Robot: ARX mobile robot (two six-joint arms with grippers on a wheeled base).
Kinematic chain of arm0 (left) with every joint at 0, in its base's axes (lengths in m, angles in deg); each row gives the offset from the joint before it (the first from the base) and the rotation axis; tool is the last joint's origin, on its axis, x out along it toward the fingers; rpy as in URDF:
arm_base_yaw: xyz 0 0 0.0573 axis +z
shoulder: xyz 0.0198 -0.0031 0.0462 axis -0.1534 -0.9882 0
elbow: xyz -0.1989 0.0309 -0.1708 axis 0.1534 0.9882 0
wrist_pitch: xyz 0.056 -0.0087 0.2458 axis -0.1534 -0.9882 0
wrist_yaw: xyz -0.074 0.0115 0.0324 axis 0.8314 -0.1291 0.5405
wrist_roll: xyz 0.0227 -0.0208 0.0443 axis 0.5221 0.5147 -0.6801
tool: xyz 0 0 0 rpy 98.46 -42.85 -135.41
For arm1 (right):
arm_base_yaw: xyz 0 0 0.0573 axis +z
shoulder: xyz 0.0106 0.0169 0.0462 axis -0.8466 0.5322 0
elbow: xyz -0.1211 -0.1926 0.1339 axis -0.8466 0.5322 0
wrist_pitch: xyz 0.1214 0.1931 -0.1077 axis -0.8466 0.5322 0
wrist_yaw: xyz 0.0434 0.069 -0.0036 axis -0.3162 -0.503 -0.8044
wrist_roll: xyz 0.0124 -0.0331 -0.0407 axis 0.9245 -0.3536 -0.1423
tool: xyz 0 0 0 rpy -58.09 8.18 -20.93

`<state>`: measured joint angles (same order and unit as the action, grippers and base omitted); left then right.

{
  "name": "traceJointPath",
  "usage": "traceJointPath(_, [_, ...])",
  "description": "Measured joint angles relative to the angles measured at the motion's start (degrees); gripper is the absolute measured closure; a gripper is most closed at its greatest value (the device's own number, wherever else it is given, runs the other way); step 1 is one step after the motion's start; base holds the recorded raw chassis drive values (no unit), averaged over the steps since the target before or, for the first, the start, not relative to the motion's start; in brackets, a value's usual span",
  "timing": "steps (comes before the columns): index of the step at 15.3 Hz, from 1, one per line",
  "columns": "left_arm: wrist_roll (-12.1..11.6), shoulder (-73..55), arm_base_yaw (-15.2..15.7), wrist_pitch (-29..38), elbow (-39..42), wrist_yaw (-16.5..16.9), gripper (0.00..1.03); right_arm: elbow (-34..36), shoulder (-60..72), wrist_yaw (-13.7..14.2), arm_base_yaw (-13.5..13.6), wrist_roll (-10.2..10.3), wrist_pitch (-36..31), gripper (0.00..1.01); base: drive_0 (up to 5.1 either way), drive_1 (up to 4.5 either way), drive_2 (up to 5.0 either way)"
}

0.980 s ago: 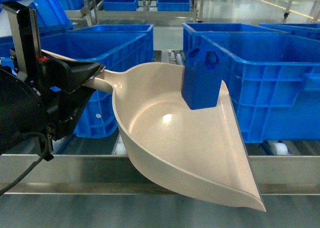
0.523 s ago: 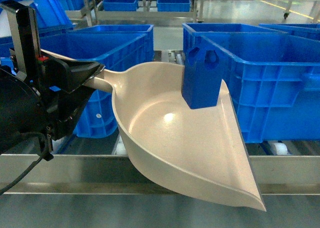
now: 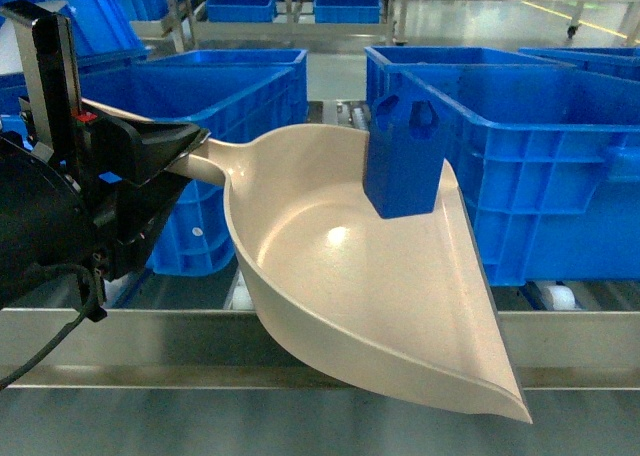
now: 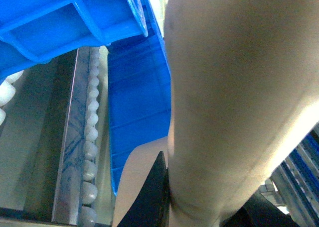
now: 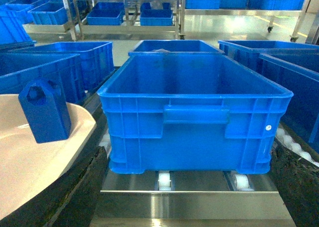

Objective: Place part in tray to right shelf

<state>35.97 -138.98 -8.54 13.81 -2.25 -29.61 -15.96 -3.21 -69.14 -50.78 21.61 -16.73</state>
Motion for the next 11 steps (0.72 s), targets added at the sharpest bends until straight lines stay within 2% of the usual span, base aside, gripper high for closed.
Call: traceJointPath(11, [0.0, 0.0, 0.0, 0.0, 0.0, 0.0, 0.86, 0.0, 0.0, 0.0, 0.0, 0.0, 0.0, 0.03, 0.0, 0.00, 0.0])
